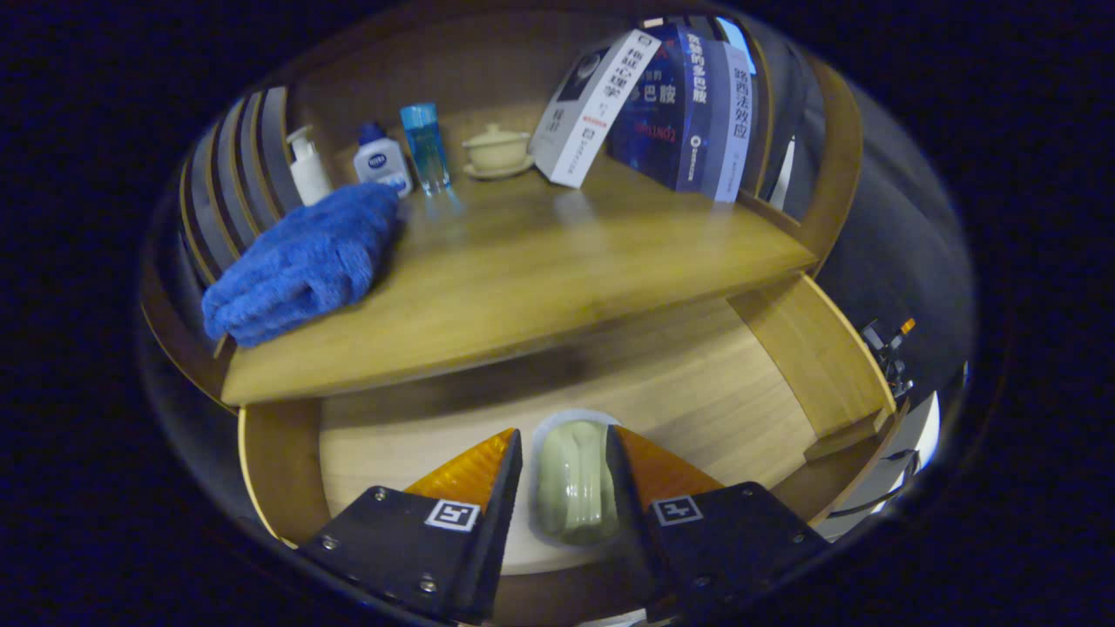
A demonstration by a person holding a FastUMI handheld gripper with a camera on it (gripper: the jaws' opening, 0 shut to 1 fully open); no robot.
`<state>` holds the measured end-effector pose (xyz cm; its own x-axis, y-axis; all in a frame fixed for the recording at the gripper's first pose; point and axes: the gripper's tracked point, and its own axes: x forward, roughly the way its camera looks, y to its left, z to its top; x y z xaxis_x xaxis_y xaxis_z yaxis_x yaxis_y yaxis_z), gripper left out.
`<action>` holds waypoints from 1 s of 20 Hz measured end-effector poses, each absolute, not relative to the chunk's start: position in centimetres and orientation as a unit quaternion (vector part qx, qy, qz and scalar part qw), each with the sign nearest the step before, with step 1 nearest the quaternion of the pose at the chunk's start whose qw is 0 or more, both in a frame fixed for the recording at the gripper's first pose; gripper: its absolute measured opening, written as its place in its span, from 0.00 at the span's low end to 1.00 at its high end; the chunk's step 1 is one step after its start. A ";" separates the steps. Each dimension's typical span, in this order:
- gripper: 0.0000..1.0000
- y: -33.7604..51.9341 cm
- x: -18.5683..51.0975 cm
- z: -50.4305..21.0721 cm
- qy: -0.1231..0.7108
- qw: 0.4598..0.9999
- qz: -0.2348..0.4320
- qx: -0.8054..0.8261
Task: Pull open the drawer, take out the items inside it, and place them on the countertop above the cabinet.
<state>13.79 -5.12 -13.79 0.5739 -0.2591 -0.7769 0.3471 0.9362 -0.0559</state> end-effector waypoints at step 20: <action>0.08 -6.4 13.0 -14.7 0.431 0.881 -0.191 0.050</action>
<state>12.96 -6.36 -14.67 0.5558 -0.2942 -0.7775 0.3797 0.9219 -0.0773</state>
